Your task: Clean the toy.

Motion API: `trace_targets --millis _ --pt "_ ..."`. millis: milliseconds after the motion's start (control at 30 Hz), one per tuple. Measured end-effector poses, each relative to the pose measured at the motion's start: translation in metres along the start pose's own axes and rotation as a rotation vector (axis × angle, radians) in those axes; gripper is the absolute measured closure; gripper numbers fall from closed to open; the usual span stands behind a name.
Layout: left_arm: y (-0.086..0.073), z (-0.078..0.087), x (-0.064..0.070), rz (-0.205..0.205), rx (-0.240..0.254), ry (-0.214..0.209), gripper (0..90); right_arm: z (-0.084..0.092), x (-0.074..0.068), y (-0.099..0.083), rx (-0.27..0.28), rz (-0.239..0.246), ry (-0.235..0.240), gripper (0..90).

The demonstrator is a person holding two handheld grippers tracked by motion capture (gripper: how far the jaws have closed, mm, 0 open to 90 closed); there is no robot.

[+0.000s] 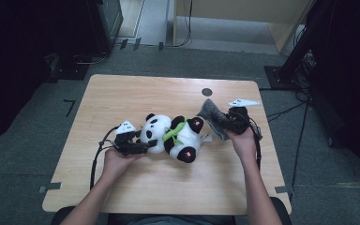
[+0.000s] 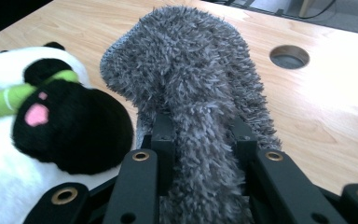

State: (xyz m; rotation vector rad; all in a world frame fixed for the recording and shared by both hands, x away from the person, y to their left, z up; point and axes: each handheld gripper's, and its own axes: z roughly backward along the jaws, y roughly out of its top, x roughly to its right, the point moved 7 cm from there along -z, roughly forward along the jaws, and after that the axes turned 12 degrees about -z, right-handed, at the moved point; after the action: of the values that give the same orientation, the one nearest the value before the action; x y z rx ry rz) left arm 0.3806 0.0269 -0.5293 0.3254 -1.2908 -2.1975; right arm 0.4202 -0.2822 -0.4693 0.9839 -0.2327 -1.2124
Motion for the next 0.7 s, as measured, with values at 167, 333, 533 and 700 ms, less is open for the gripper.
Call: trace_targets --millis 167,333,533,700 --pt "0.001 0.002 0.001 0.011 -0.009 0.019 36.0 -0.003 -0.014 0.011 0.009 0.022 0.020 71.2" --pt "0.003 0.002 0.000 0.041 -0.011 0.036 39.4 -0.005 -0.029 0.021 -0.009 0.044 0.028 71.1" --pt "0.002 0.009 -0.011 0.092 -0.005 0.104 40.4 -0.007 -0.051 0.045 -0.035 0.083 0.031 71.2" --pt "-0.001 0.009 -0.007 0.074 -0.001 0.121 34.2 -0.017 -0.076 0.060 -0.045 0.126 0.072 71.1"
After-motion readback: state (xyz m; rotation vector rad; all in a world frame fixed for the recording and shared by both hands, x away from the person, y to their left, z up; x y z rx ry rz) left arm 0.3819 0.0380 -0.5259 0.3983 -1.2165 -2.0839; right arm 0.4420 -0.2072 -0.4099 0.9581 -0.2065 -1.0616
